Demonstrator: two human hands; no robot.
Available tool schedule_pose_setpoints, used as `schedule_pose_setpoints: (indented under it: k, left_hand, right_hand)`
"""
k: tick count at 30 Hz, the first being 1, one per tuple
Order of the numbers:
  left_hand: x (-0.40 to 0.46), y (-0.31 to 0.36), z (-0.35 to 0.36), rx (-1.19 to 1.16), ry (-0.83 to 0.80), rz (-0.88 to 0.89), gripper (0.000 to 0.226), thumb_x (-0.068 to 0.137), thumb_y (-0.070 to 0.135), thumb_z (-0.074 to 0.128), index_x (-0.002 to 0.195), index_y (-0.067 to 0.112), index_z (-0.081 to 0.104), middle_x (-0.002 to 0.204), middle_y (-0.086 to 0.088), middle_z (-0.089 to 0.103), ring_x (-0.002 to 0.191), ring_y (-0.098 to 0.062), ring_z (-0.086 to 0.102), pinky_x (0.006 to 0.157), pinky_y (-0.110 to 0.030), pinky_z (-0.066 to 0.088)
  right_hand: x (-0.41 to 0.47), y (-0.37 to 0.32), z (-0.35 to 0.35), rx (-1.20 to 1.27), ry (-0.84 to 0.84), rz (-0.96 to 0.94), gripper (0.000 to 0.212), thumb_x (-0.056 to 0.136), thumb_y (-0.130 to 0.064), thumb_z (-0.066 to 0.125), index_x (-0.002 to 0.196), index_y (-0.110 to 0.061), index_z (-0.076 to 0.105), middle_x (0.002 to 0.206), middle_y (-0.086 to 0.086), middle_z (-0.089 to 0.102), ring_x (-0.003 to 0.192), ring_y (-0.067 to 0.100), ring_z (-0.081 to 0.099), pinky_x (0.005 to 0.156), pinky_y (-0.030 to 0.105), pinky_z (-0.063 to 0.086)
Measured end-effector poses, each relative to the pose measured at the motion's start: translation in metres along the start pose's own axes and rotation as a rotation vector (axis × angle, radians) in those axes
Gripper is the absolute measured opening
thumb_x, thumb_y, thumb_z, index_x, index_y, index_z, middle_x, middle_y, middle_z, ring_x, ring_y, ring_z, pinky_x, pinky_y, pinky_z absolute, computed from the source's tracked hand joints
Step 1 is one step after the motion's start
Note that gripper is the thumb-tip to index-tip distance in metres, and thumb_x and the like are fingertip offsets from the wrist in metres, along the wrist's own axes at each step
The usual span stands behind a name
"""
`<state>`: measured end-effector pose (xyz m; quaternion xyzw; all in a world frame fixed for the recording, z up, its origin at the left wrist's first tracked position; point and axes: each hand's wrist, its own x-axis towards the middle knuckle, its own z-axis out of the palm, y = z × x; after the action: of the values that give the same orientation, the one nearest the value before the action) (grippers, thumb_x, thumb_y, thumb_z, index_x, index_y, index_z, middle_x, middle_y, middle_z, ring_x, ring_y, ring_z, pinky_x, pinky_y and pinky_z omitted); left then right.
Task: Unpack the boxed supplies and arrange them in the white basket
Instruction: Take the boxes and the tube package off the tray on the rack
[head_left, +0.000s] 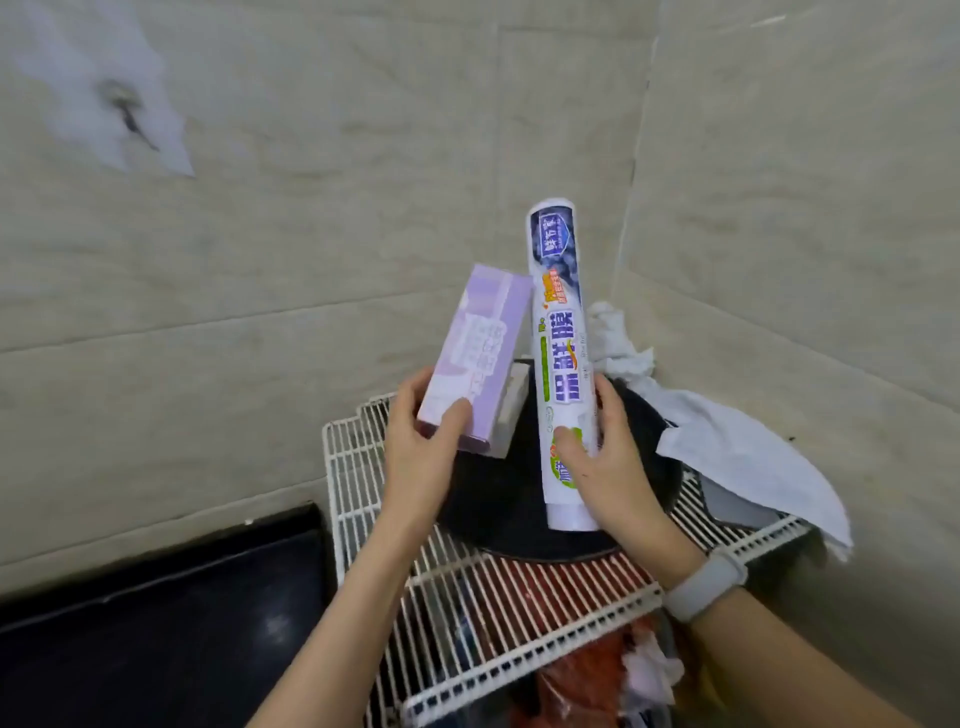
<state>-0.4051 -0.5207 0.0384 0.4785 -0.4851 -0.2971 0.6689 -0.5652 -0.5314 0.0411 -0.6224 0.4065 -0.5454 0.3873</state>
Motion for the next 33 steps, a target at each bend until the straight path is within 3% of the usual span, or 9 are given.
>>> schedule_pose_setpoints:
  k: [3, 5, 7, 9, 16, 19, 24, 29, 33]
  left_hand:
    - [-0.017, 0.004, -0.057, -0.087, 0.295, -0.031, 0.025, 0.087, 0.009, 0.052, 0.099, 0.031, 0.054, 0.097, 0.007, 0.062, 0.074, -0.005, 0.063, 0.068, -0.024, 0.051]
    - [-0.041, 0.005, -0.101, -0.100, 0.482, -0.074, 0.021, 0.087, 0.008, 0.051, 0.097, 0.027, 0.053, 0.092, 0.005, 0.061, 0.063, -0.004, 0.062, 0.062, -0.024, 0.052]
    - [-0.073, 0.003, -0.144, -0.071, 0.627, -0.134, 0.020, 0.087, 0.010, 0.052, 0.098, 0.026, 0.052, 0.094, 0.005, 0.060, 0.073, -0.005, 0.061, 0.066, -0.024, 0.051]
    - [-0.107, -0.002, -0.185, -0.012, 0.732, -0.192, 0.023, 0.086, 0.012, 0.054, 0.106, 0.022, 0.050, 0.102, 0.002, 0.059, 0.085, -0.011, 0.060, 0.074, -0.030, 0.051]
    - [-0.230, -0.049, -0.307, 0.146, 0.980, -0.450, 0.024, 0.084, 0.016, 0.055, 0.107, 0.019, 0.048, 0.111, -0.008, 0.057, 0.092, -0.020, 0.057, 0.078, -0.037, 0.047]
    - [-0.267, -0.080, -0.344, 0.205, 0.981, -0.574, 0.027, 0.084, 0.014, 0.055, 0.109, 0.015, 0.048, 0.117, -0.012, 0.056, 0.096, -0.023, 0.058, 0.081, -0.036, 0.048]
    - [-0.286, -0.124, -0.392, 0.359, 0.883, -0.670, 0.023, 0.083, 0.012, 0.055, 0.103, 0.021, 0.048, 0.116, -0.010, 0.052, 0.082, -0.006, 0.054, 0.061, -0.008, 0.043]
    - [-0.269, -0.149, -0.416, 0.541, 0.708, -0.785, 0.035, 0.082, 0.025, 0.053, 0.116, 0.022, 0.047, 0.125, -0.001, 0.048, 0.098, -0.019, 0.055, 0.101, -0.037, 0.033]
    - [-0.264, -0.158, -0.422, 0.672, 0.687, -0.872, 0.043, 0.087, 0.024, 0.047, 0.129, 0.015, 0.041, 0.132, -0.008, 0.049, 0.118, -0.024, 0.047, 0.104, -0.043, 0.022]
  right_hand:
    - [-0.012, -0.013, 0.033, 0.034, -0.189, -0.033, 0.058, 0.083, -0.002, 0.053, 0.130, -0.030, 0.034, 0.115, -0.028, 0.046, 0.098, -0.026, 0.047, 0.079, -0.005, 0.037]
    - [-0.026, -0.023, 0.069, 0.042, -0.346, 0.005, 0.052, 0.083, -0.008, 0.054, 0.129, -0.026, 0.037, 0.118, -0.020, 0.050, 0.101, -0.017, 0.051, 0.087, 0.004, 0.041]
    - [-0.047, -0.033, 0.113, 0.043, -0.471, 0.032, 0.037, 0.081, -0.009, 0.054, 0.111, -0.028, 0.043, 0.105, -0.012, 0.057, 0.098, 0.007, 0.057, 0.088, 0.024, 0.047]
    - [-0.074, -0.040, 0.159, 0.051, -0.575, 0.061, 0.035, 0.079, -0.010, 0.054, 0.107, -0.029, 0.044, 0.095, -0.013, 0.057, 0.092, 0.016, 0.057, 0.082, 0.028, 0.046]
    - [-0.188, 0.010, 0.294, -0.161, -0.885, 0.232, 0.058, 0.076, -0.024, 0.054, 0.130, -0.028, 0.033, 0.121, 0.008, 0.054, 0.104, 0.027, 0.054, 0.089, 0.038, 0.048]
    - [-0.229, 0.053, 0.327, -0.335, -0.936, 0.319, 0.060, 0.078, -0.027, 0.054, 0.133, -0.028, 0.028, 0.116, 0.010, 0.050, 0.098, 0.030, 0.054, 0.082, 0.033, 0.046]
    - [-0.278, 0.103, 0.373, -0.619, -0.913, 0.377, 0.073, 0.083, -0.028, 0.054, 0.142, -0.030, 0.010, 0.119, 0.015, 0.039, 0.101, 0.042, 0.052, 0.083, 0.038, 0.043]
    - [-0.280, 0.131, 0.397, -0.651, -0.951, 0.299, 0.074, 0.085, -0.019, 0.058, 0.143, -0.024, 0.014, 0.127, 0.018, 0.033, 0.115, 0.040, 0.042, 0.099, 0.040, 0.037]
    - [-0.271, 0.140, 0.399, -0.667, -1.046, 0.325, 0.073, 0.086, -0.020, 0.057, 0.144, -0.022, 0.012, 0.134, 0.016, 0.030, 0.122, 0.035, 0.036, 0.104, 0.037, 0.032]
